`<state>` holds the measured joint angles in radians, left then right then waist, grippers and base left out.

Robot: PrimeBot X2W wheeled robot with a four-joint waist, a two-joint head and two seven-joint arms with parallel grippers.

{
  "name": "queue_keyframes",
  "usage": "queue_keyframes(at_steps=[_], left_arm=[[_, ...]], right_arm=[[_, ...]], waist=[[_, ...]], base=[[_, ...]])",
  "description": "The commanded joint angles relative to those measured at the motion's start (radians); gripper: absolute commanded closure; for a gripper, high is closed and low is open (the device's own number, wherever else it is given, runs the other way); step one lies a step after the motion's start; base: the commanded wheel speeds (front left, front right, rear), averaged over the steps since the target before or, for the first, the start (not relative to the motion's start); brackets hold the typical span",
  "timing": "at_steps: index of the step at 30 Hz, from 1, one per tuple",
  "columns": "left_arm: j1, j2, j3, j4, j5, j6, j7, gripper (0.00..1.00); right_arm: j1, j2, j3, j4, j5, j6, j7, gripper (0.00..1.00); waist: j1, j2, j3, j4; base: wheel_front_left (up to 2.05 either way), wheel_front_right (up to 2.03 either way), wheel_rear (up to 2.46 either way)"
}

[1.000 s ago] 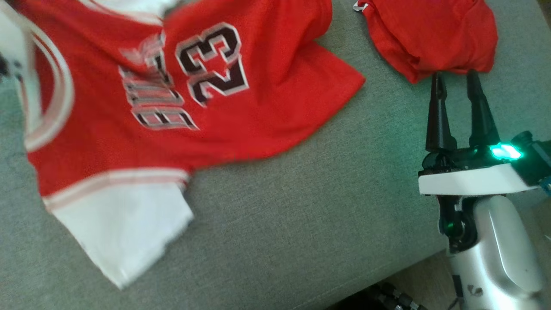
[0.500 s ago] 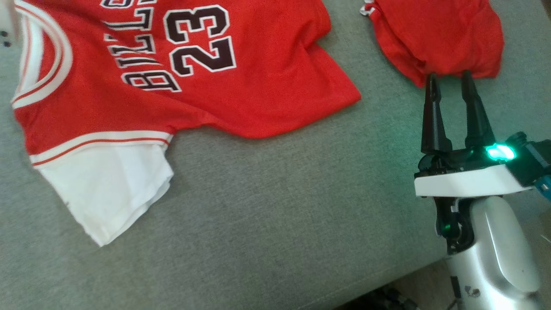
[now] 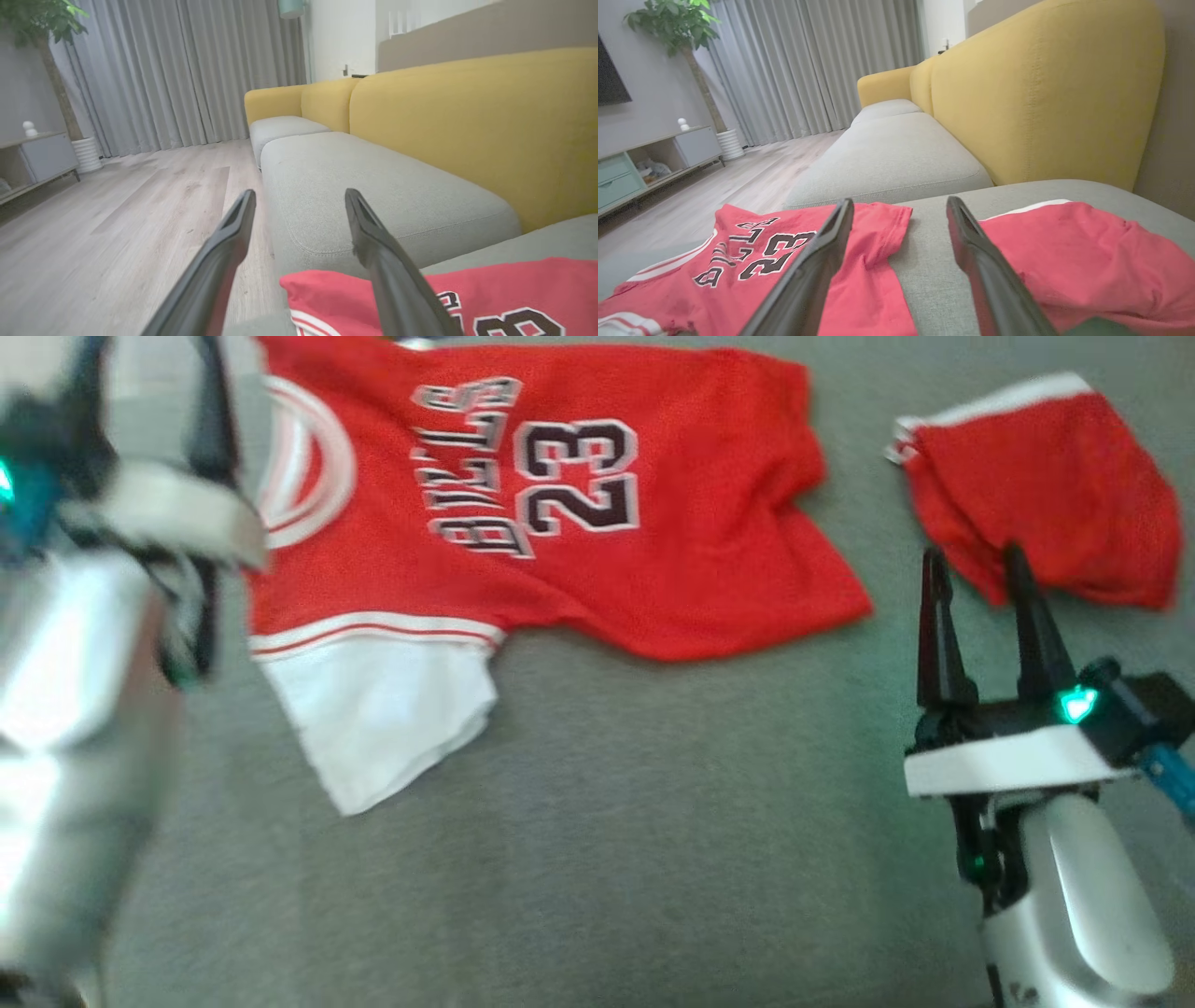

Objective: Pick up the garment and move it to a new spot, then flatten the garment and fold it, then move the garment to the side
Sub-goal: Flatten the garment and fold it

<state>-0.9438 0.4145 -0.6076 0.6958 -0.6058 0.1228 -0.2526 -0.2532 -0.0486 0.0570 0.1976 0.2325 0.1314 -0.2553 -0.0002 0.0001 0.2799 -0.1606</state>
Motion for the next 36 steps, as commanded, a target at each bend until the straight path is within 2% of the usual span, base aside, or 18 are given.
queue_keyframes(at_steps=[1,5,8,11,17,22,26,31,36], left_arm=[[0.031,0.033,0.063,-0.083,0.003,0.025,-0.008,0.00],[0.270,0.002,0.162,-0.310,0.037,0.103,-0.009,0.00],[0.442,-0.037,0.211,-0.430,0.069,0.130,-0.009,0.00],[0.579,-0.103,0.264,-0.512,0.087,0.134,-0.009,0.00],[0.745,-0.205,0.353,-0.578,0.152,0.081,-0.009,0.00],[0.766,-0.248,0.376,-0.558,0.203,0.015,-0.009,0.00],[0.751,-0.262,0.350,-0.464,0.207,-0.036,-0.005,0.00],[0.704,-0.279,0.329,-0.317,0.163,-0.080,0.070,0.00],[0.667,-0.286,0.302,-0.240,0.146,-0.115,0.128,0.00]], right_arm=[[0.010,-0.002,0.015,-0.021,-0.009,-0.001,-0.004,0.00],[0.036,-0.002,0.006,-0.004,-0.022,-0.001,0.002,0.00],[0.057,-0.002,-0.004,-0.001,-0.032,-0.001,0.009,0.00],[0.079,-0.002,-0.016,-0.004,-0.034,-0.001,0.013,0.00],[0.115,-0.002,-0.015,-0.009,-0.014,-0.001,0.011,0.00],[0.112,-0.002,-0.018,-0.019,-0.017,-0.001,0.013,0.00],[0.099,-0.002,-0.015,-0.033,-0.025,-0.001,0.022,0.00],[0.089,-0.002,-0.009,-0.043,-0.020,-0.001,0.024,0.00],[0.081,-0.002,0.008,-0.042,-0.012,-0.001,0.023,0.00]], waist=[[0.0002,-0.0001,-0.072,0.086],[0.0002,-0.0001,-0.114,0.141],[0.0002,-0.0001,-0.139,0.171],[0.0002,-0.0001,-0.162,0.204],[0.0002,-0.0001,-0.170,0.226],[0.0002,-0.0001,-0.163,0.226],[0.0002,-0.0001,-0.150,0.213],[0.0002,-0.0001,-0.118,0.188],[0.0002,-0.0001,-0.087,0.169]], base=[[0.00,0.00,0.00],[0.00,0.00,0.00],[0.00,0.00,0.00],[0.00,0.00,0.00],[0.00,0.00,0.00],[0.00,0.00,0.00],[0.00,0.00,0.00],[0.00,0.00,0.00],[0.00,0.00,0.00]])
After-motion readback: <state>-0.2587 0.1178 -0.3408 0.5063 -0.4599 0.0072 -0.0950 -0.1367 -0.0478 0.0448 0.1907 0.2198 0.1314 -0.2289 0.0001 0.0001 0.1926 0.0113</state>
